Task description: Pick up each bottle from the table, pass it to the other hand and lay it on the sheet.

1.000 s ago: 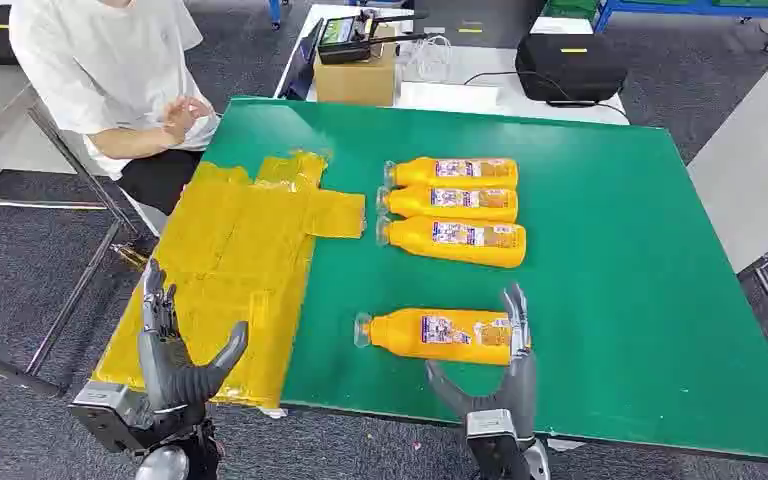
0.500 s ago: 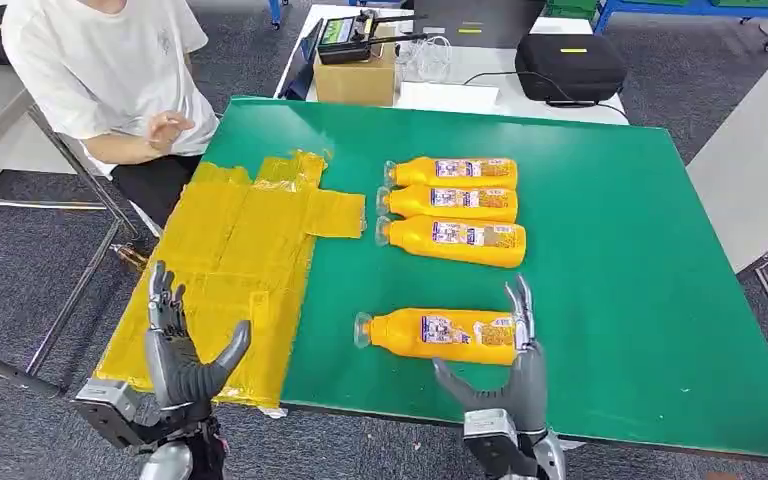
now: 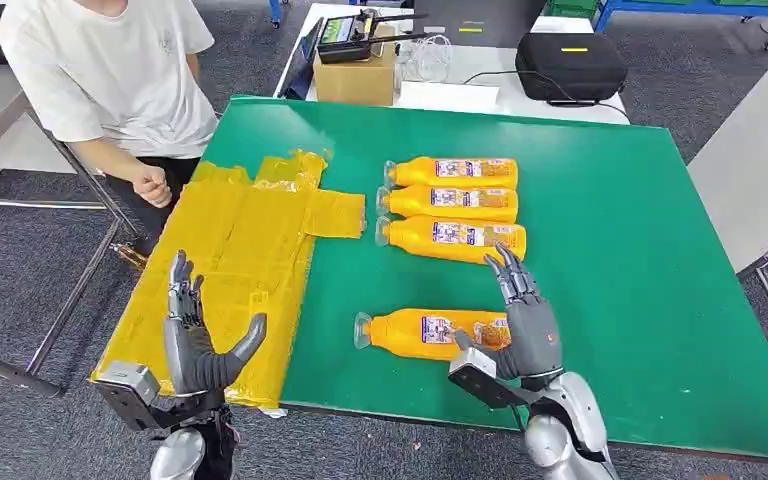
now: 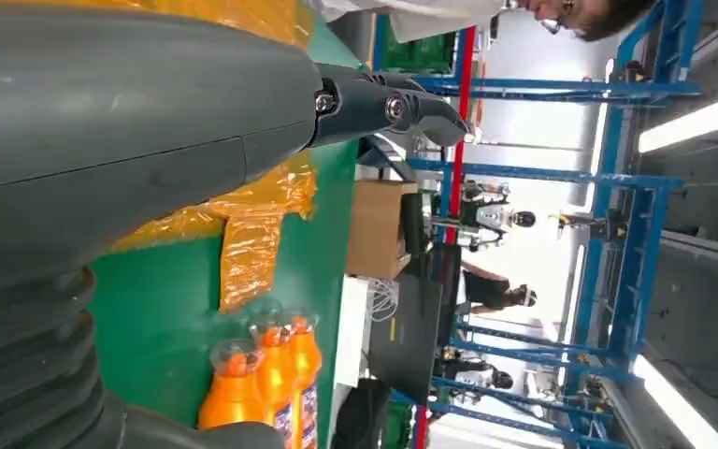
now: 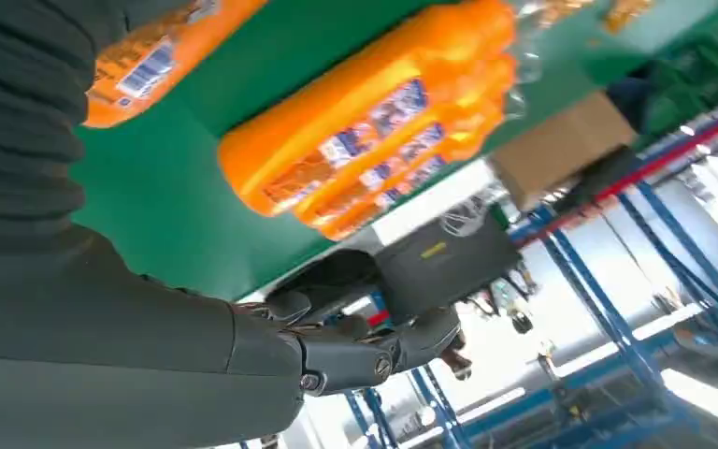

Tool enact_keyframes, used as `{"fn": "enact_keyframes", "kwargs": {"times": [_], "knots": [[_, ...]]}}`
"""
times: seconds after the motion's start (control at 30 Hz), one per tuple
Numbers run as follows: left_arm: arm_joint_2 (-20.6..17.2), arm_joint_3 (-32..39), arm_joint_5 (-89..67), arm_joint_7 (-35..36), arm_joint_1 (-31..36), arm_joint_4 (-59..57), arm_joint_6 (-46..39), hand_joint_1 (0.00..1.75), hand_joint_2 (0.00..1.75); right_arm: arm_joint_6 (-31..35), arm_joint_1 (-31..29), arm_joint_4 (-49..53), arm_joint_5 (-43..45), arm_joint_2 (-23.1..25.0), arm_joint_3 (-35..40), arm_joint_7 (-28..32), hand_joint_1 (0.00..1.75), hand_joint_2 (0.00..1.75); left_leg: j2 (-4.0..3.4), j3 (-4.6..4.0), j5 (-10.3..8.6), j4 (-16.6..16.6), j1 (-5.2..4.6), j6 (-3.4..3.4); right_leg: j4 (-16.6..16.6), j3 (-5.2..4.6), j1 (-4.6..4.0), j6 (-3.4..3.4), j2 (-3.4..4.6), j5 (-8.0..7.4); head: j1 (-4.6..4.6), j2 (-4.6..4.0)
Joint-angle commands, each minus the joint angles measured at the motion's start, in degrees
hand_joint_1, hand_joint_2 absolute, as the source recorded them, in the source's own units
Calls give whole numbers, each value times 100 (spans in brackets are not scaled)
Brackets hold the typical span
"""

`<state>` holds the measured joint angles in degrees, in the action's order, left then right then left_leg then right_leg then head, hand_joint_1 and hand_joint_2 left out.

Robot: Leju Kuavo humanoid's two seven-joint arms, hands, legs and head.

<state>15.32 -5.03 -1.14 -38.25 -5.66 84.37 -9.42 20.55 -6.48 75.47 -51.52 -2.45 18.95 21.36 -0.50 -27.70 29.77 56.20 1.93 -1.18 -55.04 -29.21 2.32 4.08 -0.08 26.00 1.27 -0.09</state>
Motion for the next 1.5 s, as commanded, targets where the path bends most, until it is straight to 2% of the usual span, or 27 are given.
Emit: {"fn": "enact_keyframes", "kwargs": {"times": [0.03,0.23,0.37,0.43,0.5,0.73,0.77,0.87,1.13,1.3,1.5], "knots": [[-71,-21,63,-19,157,-396,43,0,175,-184,-456,-769,-58,-319,187,-143,0,175,0,21,-3,-20,2,21,23,20,-9,-32,4,-7,0,0],[-85,40,83,-22,216,-474,69,0,175,-580,-434,-685,-25,-474,489,-112,0,175,4,13,-3,-14,0,14,13,12,-5,-24,0,-3,0,0],[-68,65,78,-23,218,-438,72,0,175,-830,-453,-620,-239,-669,760,-302,0,175,2,8,0,-9,-1,11,8,7,-3,-18,1,-1,0,0],[-59,82,76,-23,211,-427,69,0,175,-979,-480,-564,-307,-794,862,-430,0,175,1,12,-1,-13,1,17,14,11,-7,-27,3,-3,0,0],[-55,127,32,-24,161,-372,54,0,175,-1182,-526,-476,-570,-1005,998,-863,0,175,1,13,0,-12,2,19,15,12,-8,-27,3,-3,0,0],[-32,186,-8,-22,124,-344,32,0,175,-1150,-560,-502,-818,-1065,946,-1253,0,175,-3,5,1,-7,-2,13,6,4,-2,-21,6,-2,0,0],[-11,216,-16,-22,114,-333,18,0,175,-966,-651,-564,-1401,-1140,1116,-1610,0,175,-4,10,1,-12,0,17,11,8,-6,-29,8,-3,0,0],[10,258,-50,-10,95,-302,7,0,175,-1027,-826,-726,-1633,-1096,1131,-1738,0,175,-7,8,0,-9,-1,15,7,3,-4,-25,11,-4,0,0],[-19,242,-82,1,117,-302,7,0,175,-1244,-981,-1137,-1315,-889,1040,-1608,0,175,-7,12,1,-10,1,14,10,8,-5,-22,10,-4,0,0],[-61,215,-110,7,154,-359,-1,0,175,-1366,-1130,-1777,-962,-747,1005,-1435,0,175,-4,10,0,-9,1,9,8,8,-5,-18,7,-2,0,0],[-135,147,-176,32,122,-303,-36,0,175,-1673,-1346,-2268,-740,-824,1171,-1330,0,175,-4,11,-1,-11,0,13,10,9,-4,-21,7,-5,0,0]]}}
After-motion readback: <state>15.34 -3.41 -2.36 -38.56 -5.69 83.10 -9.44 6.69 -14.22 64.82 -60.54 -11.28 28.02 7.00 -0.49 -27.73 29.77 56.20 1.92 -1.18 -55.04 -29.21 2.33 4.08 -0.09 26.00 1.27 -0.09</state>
